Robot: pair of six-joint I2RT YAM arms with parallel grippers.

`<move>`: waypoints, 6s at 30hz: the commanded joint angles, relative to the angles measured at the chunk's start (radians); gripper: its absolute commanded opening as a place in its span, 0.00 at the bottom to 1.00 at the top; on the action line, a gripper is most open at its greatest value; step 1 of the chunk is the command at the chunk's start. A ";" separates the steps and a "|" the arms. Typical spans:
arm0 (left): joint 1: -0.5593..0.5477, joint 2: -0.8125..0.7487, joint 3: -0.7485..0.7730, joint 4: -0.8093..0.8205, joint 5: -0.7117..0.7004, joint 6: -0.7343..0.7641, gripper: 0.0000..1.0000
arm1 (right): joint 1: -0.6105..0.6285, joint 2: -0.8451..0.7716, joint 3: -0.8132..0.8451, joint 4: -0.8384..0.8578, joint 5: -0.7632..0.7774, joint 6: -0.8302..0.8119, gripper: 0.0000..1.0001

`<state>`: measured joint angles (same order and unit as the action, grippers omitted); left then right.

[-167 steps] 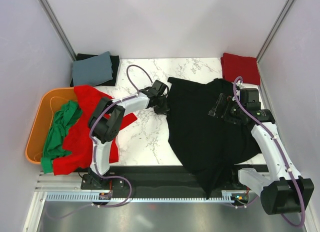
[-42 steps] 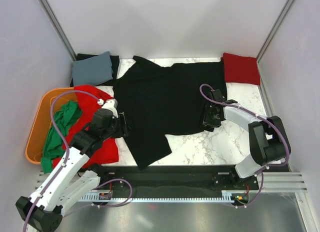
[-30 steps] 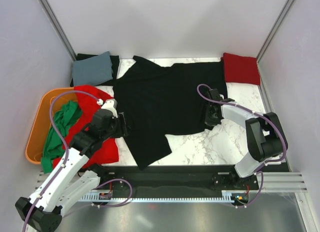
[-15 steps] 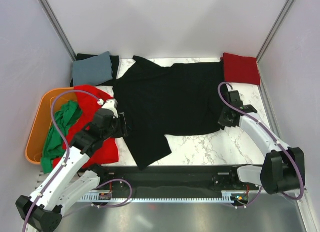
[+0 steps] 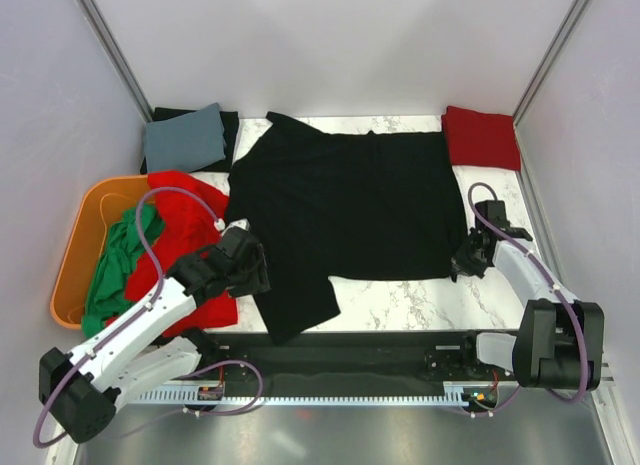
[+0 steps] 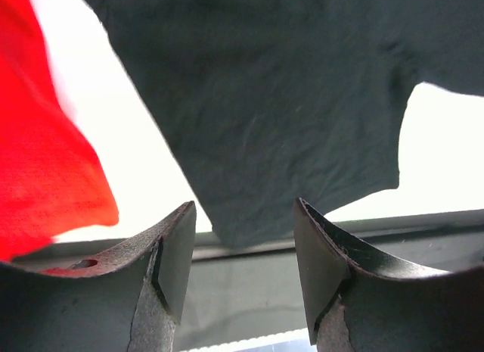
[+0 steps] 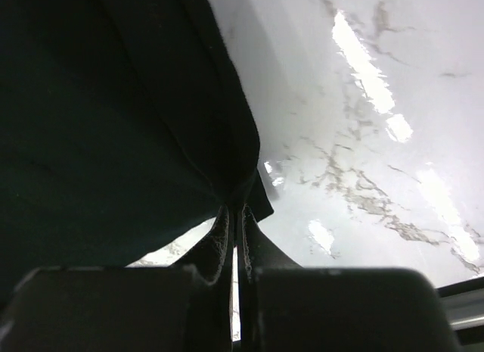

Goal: Fold and stack the t-shirts
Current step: Flatten the tshirt out, then fold the tshirt

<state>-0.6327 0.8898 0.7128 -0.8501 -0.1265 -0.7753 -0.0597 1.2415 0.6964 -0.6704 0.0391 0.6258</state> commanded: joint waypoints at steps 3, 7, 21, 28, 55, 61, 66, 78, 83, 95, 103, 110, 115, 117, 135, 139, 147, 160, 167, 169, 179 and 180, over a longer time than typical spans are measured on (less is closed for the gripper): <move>-0.113 0.063 -0.035 -0.104 -0.067 -0.240 0.62 | -0.124 -0.040 -0.015 0.040 -0.079 -0.018 0.00; -0.231 0.090 -0.082 -0.093 -0.062 -0.346 0.63 | -0.190 0.013 0.015 0.041 -0.133 -0.061 0.00; -0.374 0.329 -0.125 0.143 -0.035 -0.429 0.63 | -0.195 0.026 -0.003 0.068 -0.185 -0.089 0.00; -0.374 0.443 -0.125 0.232 -0.054 -0.406 0.50 | -0.196 0.019 0.012 0.052 -0.208 -0.097 0.00; -0.089 0.274 0.508 -0.195 -0.133 0.035 0.02 | -0.196 -0.099 0.161 -0.083 -0.257 -0.074 0.00; 0.120 0.431 0.626 -0.096 0.013 0.237 0.02 | -0.172 0.085 0.300 -0.051 -0.286 -0.097 0.00; 0.188 0.653 0.845 -0.090 0.042 0.315 0.02 | -0.152 0.248 0.435 -0.052 -0.285 -0.109 0.00; 0.353 1.242 1.577 -0.249 0.192 0.429 0.30 | -0.135 0.674 0.897 -0.081 -0.275 -0.086 0.15; 0.396 1.298 1.638 -0.306 0.242 0.390 0.95 | -0.127 0.727 1.069 -0.184 -0.211 -0.132 0.98; 0.403 0.689 0.636 0.130 0.145 0.216 0.92 | -0.170 0.340 0.387 0.069 -0.225 -0.110 0.92; 0.410 0.623 0.361 0.316 0.179 0.153 0.91 | -0.177 0.430 0.354 0.169 -0.239 -0.072 0.81; 0.416 0.629 0.327 0.330 0.065 0.128 0.91 | -0.216 0.550 0.419 0.227 -0.225 -0.081 0.67; 0.418 0.646 0.324 0.344 -0.015 0.113 0.89 | -0.267 0.596 0.437 0.245 -0.234 -0.087 0.29; 0.419 0.670 0.326 0.345 -0.054 0.111 0.88 | -0.267 0.596 0.431 0.253 -0.252 -0.084 0.22; 0.404 0.744 0.448 0.352 -0.151 0.149 0.14 | -0.259 0.555 0.422 0.243 -0.350 -0.075 0.13; 0.404 0.666 0.556 0.247 -0.194 0.189 0.02 | -0.259 0.497 0.486 0.167 -0.355 -0.066 0.11; 0.406 0.574 0.570 0.154 -0.095 0.208 0.41 | -0.259 0.389 0.555 0.032 -0.354 -0.087 0.12; 0.406 0.587 0.312 0.241 -0.041 0.172 0.64 | -0.258 0.337 0.316 0.061 -0.338 -0.158 0.36; 0.407 0.684 0.330 0.319 -0.099 0.182 0.64 | -0.258 0.404 0.333 0.094 -0.305 -0.149 0.38; 0.409 0.710 0.339 0.353 -0.110 0.183 0.63 | -0.259 0.418 0.341 0.101 -0.301 -0.146 0.38; 0.421 0.873 0.459 0.407 -0.162 0.211 0.37 | -0.259 0.477 0.380 0.123 -0.298 -0.136 0.34; 0.421 0.873 0.471 0.407 -0.160 0.214 0.26 | -0.259 0.478 0.384 0.123 -0.301 -0.138 0.33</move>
<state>-0.2188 1.7496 1.1183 -0.4900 -0.2359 -0.5869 -0.3172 1.7115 1.0393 -0.5766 -0.2718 0.4915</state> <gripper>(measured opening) 0.343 0.338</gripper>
